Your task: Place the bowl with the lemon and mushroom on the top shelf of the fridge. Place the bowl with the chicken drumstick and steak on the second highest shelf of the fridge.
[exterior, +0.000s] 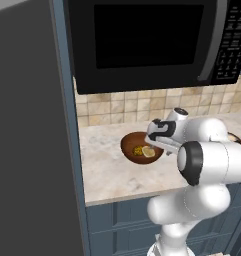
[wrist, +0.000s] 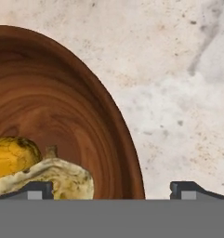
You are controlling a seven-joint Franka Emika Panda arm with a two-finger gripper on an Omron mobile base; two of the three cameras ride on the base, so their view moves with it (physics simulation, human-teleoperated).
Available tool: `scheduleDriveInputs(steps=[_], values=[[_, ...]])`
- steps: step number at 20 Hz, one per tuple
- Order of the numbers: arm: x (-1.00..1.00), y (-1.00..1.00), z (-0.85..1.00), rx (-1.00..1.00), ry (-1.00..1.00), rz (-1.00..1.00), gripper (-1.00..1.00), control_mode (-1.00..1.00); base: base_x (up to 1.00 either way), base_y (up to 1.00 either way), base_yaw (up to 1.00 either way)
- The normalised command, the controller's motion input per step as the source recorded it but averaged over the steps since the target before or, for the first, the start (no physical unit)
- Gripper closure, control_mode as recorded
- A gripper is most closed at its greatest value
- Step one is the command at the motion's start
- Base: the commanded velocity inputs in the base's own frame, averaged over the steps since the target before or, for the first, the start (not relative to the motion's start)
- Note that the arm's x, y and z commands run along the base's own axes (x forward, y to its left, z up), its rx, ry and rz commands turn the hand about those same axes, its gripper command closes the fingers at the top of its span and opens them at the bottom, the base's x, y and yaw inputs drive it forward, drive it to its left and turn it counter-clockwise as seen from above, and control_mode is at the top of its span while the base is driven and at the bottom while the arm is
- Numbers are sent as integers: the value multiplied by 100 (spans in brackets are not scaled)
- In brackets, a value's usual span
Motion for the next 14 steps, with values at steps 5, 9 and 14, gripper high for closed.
scheduleDriveInputs(steps=[5, 9, 14], values=[[0, 0, -2, 2, 0, 0, 100, -100, 0, 0, 0], [0, 0, 0, 0, 0, 0, 100, -100, 0, 0, 0], [0, 0, 0, 0, 0, 0, 100, -100, 0, 0, 0]])
